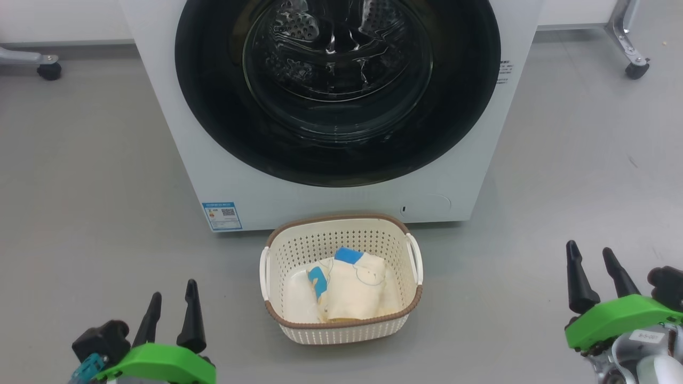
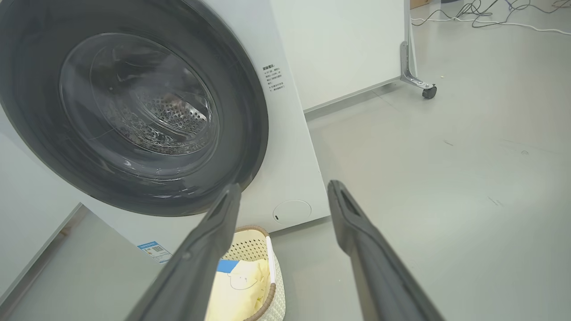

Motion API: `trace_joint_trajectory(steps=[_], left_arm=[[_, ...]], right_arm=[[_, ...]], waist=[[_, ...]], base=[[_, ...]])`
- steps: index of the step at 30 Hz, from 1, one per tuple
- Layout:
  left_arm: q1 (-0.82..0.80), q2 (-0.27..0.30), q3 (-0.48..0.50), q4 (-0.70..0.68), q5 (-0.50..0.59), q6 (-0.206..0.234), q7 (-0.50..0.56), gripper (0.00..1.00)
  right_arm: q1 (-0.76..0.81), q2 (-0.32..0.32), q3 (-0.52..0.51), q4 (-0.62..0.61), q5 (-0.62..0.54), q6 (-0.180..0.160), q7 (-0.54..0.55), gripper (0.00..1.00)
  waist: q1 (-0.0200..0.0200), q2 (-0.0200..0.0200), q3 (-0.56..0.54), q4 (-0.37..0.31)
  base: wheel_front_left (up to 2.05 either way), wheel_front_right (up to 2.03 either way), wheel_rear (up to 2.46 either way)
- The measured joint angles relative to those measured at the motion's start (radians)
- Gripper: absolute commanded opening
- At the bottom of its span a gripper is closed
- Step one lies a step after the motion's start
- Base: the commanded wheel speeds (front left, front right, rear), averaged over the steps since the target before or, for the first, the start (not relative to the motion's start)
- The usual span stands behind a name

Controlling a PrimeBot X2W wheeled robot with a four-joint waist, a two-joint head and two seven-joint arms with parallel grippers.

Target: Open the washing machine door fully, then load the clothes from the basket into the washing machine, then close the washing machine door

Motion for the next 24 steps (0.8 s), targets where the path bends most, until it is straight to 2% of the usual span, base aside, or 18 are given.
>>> trace_joint_trajectory(steps=[24], left_arm=[[-0.022,0.0,-0.032,0.028,0.235,0.026,-0.067,1.0]], right_arm=[[-0.001,0.01,-0.037,-0.036,-0.312,0.0,-0.045,1.0]], waist=[[0.0,0.0,-0.001,0.008]], base=[[0.0,0.0,0.0]])
